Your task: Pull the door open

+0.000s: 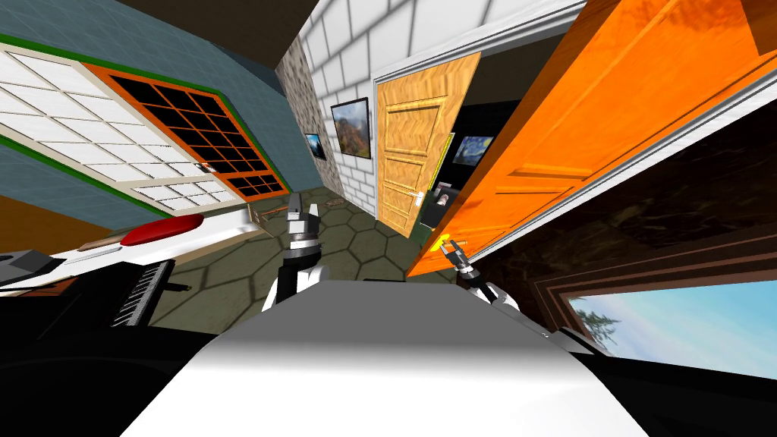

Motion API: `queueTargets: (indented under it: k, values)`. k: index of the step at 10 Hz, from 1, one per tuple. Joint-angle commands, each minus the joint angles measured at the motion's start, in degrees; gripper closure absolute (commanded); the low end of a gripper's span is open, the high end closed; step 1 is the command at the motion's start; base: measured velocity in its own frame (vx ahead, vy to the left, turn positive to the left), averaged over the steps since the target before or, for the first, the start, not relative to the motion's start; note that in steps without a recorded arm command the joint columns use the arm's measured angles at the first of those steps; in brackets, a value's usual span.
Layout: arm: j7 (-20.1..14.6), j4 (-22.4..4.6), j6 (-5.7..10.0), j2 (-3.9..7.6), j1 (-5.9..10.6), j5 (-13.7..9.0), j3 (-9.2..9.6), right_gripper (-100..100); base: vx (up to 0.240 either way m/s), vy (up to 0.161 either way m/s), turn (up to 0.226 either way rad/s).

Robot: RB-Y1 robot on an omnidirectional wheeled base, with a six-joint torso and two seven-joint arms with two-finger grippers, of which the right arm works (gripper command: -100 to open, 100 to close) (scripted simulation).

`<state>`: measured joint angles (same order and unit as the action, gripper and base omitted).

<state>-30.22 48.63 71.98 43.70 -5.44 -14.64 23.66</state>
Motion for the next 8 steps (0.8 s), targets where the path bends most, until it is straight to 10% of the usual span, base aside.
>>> queueTargets:
  k: [1, 8]
  values:
    - [0.5, -1.9, 0.49, 0.53, -1.40, -0.4, -0.48, -100, 0.069, 0.002, 0.046]
    - [0.6, -2.8, 2.17, 0.62, -2.13, -0.4, -0.59, -100, 0.019, 0.001, 0.010]
